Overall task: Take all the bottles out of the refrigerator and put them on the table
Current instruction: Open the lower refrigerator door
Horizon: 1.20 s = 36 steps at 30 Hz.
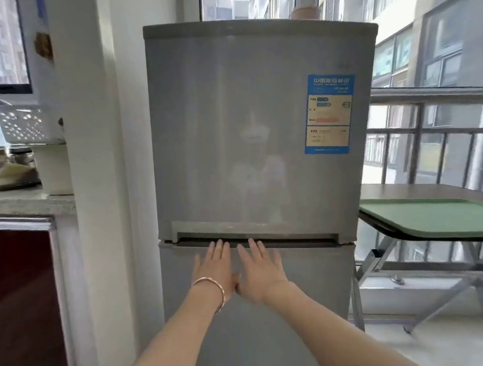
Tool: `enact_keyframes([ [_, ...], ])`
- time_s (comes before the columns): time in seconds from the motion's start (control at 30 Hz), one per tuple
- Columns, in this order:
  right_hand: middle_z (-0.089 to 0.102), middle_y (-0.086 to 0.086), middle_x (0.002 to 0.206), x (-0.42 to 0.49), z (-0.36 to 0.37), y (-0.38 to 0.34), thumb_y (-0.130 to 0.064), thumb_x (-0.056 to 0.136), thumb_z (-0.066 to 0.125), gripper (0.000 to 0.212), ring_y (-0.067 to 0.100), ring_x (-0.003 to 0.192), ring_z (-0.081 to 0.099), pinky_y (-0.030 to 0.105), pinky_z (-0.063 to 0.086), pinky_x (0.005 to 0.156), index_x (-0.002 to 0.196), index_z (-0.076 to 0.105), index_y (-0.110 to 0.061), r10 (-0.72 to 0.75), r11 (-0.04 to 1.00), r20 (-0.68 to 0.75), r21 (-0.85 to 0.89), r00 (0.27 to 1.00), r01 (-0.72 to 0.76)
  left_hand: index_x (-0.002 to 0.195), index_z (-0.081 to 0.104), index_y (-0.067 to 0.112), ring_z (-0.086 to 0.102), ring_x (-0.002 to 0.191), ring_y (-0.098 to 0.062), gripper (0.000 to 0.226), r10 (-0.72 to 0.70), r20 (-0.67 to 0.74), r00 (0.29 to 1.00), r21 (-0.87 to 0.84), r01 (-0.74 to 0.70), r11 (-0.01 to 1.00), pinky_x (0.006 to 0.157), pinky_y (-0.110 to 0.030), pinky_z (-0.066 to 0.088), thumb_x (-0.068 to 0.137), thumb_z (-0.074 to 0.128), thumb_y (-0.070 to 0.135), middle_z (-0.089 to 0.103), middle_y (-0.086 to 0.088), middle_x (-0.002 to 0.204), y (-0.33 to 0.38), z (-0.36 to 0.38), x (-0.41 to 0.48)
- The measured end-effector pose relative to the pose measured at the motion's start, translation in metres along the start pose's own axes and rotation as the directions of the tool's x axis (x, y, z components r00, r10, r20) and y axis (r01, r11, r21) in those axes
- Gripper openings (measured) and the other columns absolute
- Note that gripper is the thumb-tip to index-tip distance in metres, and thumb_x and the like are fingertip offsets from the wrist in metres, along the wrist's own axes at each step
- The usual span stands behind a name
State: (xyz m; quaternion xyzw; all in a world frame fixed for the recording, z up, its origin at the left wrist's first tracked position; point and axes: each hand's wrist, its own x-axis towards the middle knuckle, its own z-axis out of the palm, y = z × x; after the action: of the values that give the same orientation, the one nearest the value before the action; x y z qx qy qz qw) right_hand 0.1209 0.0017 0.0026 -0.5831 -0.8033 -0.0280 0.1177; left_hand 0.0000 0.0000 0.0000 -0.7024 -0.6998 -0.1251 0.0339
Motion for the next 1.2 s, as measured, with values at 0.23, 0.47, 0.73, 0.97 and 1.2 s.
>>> enact_keyframes([
  [0.23, 0.001, 0.003, 0.165, 0.016, 0.005, -0.001, -0.042, 0.092, 0.046, 0.083, 0.020, 0.153, -0.004, 0.052, 0.000, 0.120, 0.157, 0.001, -0.015, 0.044, 0.999, 0.068, 0.013, 0.997, -0.045, 0.153, 0.007, 0.016, 0.003, 0.150, -0.014, 0.076, 0.014, -0.012, 1.000, 0.000, -0.014, 1.000, 0.121, -0.045, 0.007, 0.091, 0.044, 0.040, 0.007, 0.003, 0.162, -0.008, 0.005, 0.015],
  [0.47, 0.048, 0.005, 0.140, 0.010, -0.011, -0.001, -0.034, 0.092, 0.046, 0.047, 0.025, 0.134, 0.039, 0.046, 0.028, 0.106, 0.135, 0.043, -0.017, 0.064, 0.998, -0.090, 0.032, 0.994, -0.061, 0.136, 0.044, 0.025, 0.040, 0.132, -0.019, 0.050, 0.084, -0.186, 0.979, 0.078, -0.071, 0.994, 0.116, -0.043, 0.019, 0.087, 0.043, 0.028, 0.050, 0.004, 0.141, -0.011, -0.011, -0.001],
  [0.73, 0.070, 0.009, 0.099, -0.019, -0.049, 0.011, -0.029, 0.092, 0.044, 0.027, 0.032, 0.096, 0.063, 0.040, 0.038, 0.090, 0.096, 0.062, -0.010, 0.306, 0.947, -0.128, 0.139, 0.943, -0.289, 0.109, 0.064, 0.026, 0.062, 0.095, -0.019, 0.025, 0.222, -0.105, 0.969, -0.242, -0.241, 0.940, 0.085, -0.031, 0.050, 0.092, 0.047, 0.018, 0.068, 0.001, 0.110, -0.001, -0.062, -0.024],
  [0.97, 0.043, 0.018, 0.144, -0.055, -0.062, 0.053, -0.056, 0.086, 0.050, 0.077, 0.036, 0.135, 0.038, 0.048, 0.035, 0.106, 0.141, 0.037, -0.003, 0.502, 0.863, 0.028, 0.056, 0.865, -0.502, 0.138, 0.048, 0.025, 0.049, 0.131, -0.019, 0.043, 0.463, 0.105, 0.880, -0.269, -0.423, 0.865, 0.112, -0.032, 0.036, 0.096, 0.047, 0.017, 0.052, 0.001, 0.142, 0.064, -0.053, -0.020],
  [1.2, 0.039, 0.020, 0.149, -0.084, -0.070, 0.090, -0.022, 0.089, 0.037, 0.055, 0.040, 0.136, 0.036, 0.054, 0.036, 0.109, 0.141, 0.043, -0.006, 0.531, 0.846, 0.241, -0.104, 0.812, -0.523, 0.142, 0.042, 0.023, 0.047, 0.132, -0.027, 0.049, 0.595, 0.130, 0.793, -0.275, -0.548, 0.790, 0.109, -0.032, 0.037, 0.095, 0.039, 0.007, 0.044, -0.010, 0.147, 0.147, -0.026, -0.022],
])
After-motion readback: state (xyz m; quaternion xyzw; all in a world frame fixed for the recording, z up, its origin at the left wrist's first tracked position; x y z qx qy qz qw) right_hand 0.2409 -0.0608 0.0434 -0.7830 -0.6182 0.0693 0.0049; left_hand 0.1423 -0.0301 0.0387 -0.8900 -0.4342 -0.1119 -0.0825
